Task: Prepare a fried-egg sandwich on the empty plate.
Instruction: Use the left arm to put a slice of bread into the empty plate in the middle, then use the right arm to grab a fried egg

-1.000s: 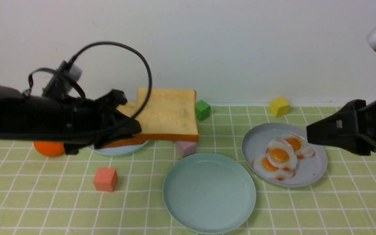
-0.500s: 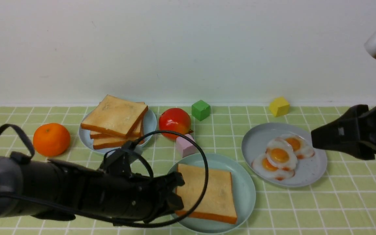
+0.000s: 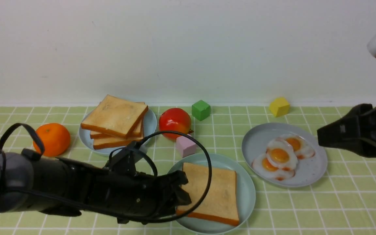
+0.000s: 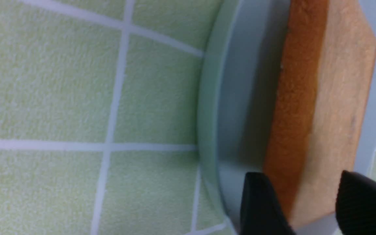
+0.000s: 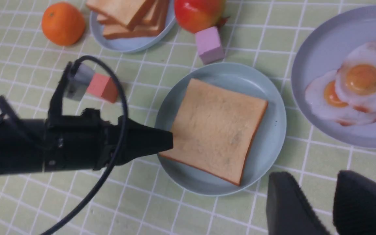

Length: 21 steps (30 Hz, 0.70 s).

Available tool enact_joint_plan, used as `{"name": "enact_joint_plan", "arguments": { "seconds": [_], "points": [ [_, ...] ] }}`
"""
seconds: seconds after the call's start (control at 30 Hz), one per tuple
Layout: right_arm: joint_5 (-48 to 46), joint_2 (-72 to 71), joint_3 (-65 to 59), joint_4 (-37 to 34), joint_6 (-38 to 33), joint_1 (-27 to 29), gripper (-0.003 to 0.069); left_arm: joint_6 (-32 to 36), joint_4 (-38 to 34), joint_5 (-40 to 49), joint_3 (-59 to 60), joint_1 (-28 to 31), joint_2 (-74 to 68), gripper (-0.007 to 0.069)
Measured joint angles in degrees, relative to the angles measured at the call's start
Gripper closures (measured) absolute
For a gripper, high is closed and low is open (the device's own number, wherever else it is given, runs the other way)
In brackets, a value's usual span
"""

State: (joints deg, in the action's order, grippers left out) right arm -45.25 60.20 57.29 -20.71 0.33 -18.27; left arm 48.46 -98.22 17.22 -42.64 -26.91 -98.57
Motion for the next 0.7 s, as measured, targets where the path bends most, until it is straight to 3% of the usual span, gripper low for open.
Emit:
{"name": "enact_joint_plan", "arguments": {
  "seconds": [0.2, 0.33, 0.43, 0.5, 0.6, 0.7],
  "points": [
    [1.6, 2.7, 0.1, 4.4, 5.9, 0.1, 0.0409, 0.2, 6.3, -5.5, 0.0, 0.0, 7.2, 0.0039],
    [1.8, 6.2, 0.1, 4.6, 6.8, 2.2, 0.0375, 0.7, 13.6, -5.6, 0.0, 0.1, 11.4, 0.0017],
    [2.3, 10.9, 0.1, 2.1, 5.4, 8.4, 0.0310, -2.4, 24.7, 3.1, -2.1, 0.1, 15.5, 0.0081],
    [3.3, 13.6, 0.1, -1.6, 1.7, 11.8, 0.0283, -7.6, 33.1, 10.7, -5.6, 0.1, 16.2, 0.0162],
    [4.5, 17.9, 0.1, -8.4, -4.7, 16.1, 0.0264, -16.4, 46.1, 19.9, -12.0, 0.0, 16.3, 0.0317],
    [5.0, 23.8, 0.1, -20.1, -15.4, 19.7, 0.0258, -27.4, 61.6, 26.5, -19.8, 0.0, 16.2, 0.0527]
  ]
}}
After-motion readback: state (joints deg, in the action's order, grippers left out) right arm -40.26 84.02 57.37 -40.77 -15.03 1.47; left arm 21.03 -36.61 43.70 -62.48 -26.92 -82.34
